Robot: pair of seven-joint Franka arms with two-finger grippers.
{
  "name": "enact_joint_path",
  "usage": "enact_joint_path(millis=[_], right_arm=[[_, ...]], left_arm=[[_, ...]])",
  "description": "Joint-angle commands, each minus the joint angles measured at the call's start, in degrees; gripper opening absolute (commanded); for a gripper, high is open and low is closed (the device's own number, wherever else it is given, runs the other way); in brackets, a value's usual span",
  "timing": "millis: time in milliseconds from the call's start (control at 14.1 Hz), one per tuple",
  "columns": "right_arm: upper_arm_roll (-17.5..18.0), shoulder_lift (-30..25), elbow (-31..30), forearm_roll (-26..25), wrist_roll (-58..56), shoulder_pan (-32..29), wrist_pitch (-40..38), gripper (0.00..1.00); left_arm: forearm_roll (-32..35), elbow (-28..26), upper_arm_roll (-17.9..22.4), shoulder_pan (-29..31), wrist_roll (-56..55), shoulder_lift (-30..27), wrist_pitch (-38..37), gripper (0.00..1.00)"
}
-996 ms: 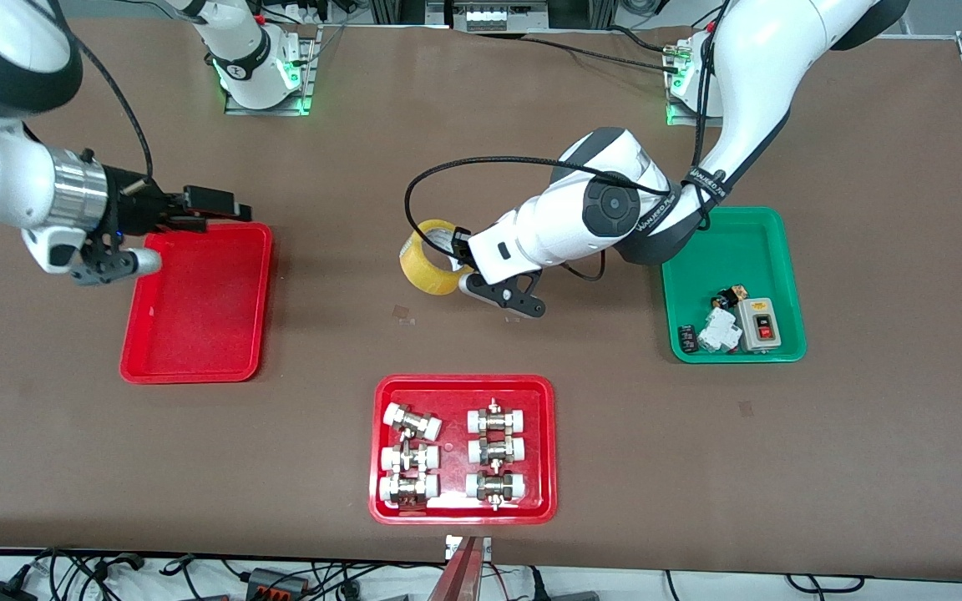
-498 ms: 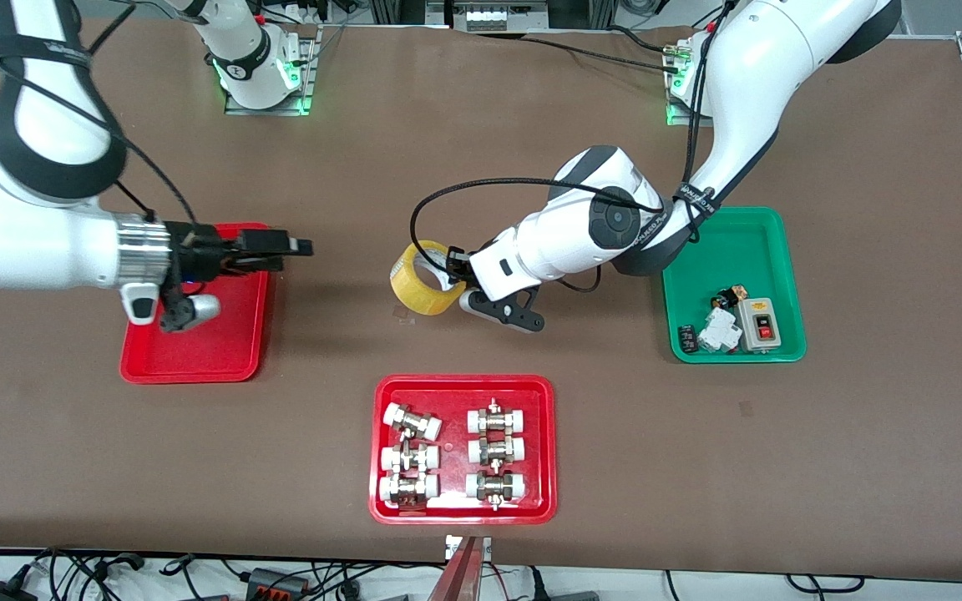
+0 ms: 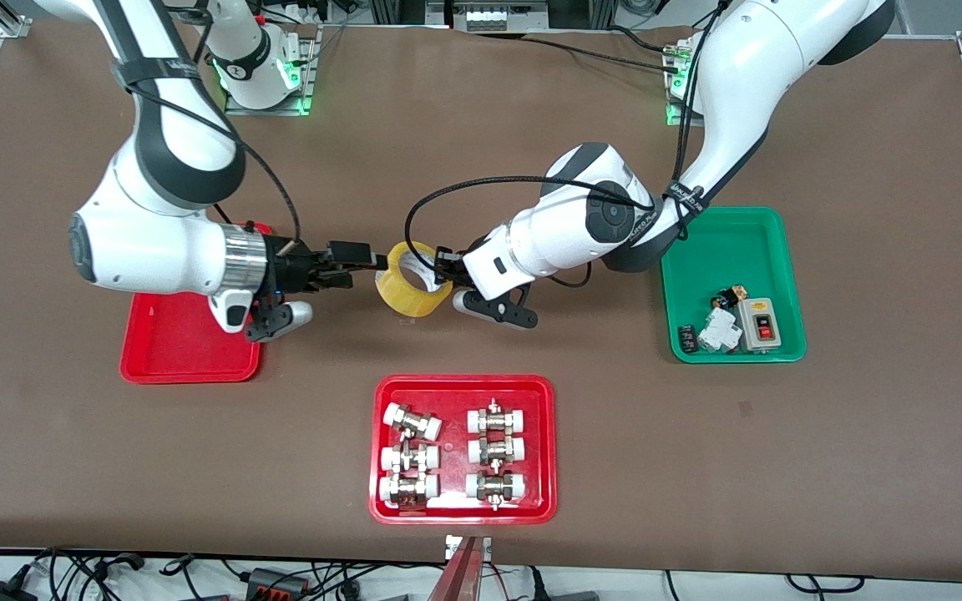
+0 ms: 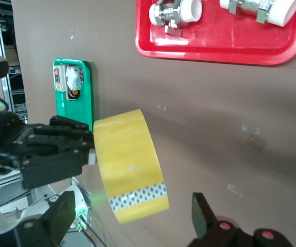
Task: Left arm passes tape to right arm into tray
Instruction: 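Close the right gripper on the tape roll beside the left gripper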
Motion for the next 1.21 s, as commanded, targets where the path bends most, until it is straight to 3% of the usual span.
enact_joint_path(millis=[0, 498, 640, 711, 782, 1067, 1138], right_arm=[[-0.31, 1.03, 0.79, 1.02, -0.7, 1.35, 2.08, 1.0], [-0.31, 1.91, 0.79, 0.67, -0.96, 3.03, 5.51, 0.99], [-0.4, 1.91, 0.79, 0.41, -2.89, 3.03, 5.51, 0.52], [-0.4, 1.91, 0.79, 0.32, -3.85, 2.94, 5.51, 0.21], [-0.4, 1.91, 0.79, 0.32, -4.13, 2.85, 5.42, 0.02], [-0.4, 1.91, 0.79, 0.41, -4.22, 2.77, 5.34, 0.0], [-0.4, 1.91, 0.79, 0.41, -4.22, 2.77, 5.34, 0.0]], left_arm=[[-1.09, 2.03, 0.23, -0.49, -0.2, 0.38, 0.15, 0.02], [-1.0, 2.03, 0.14, -0.31, -0.11, 0.38, 0.15, 0.03], [-1.09, 2.03, 0.14, -0.31, -0.2, 0.38, 0.15, 0.03], [-1.09, 2.03, 0.14, -0.23, -0.2, 0.38, 0.15, 0.03], [-1.09, 2.03, 0.14, -0.22, -0.2, 0.38, 0.15, 0.03], [-1.18, 2.12, 0.14, -0.22, -0.29, 0.38, 0.15, 0.03], [-1.0, 2.12, 0.14, 0.04, -0.29, 0.21, 0.15, 0.15]])
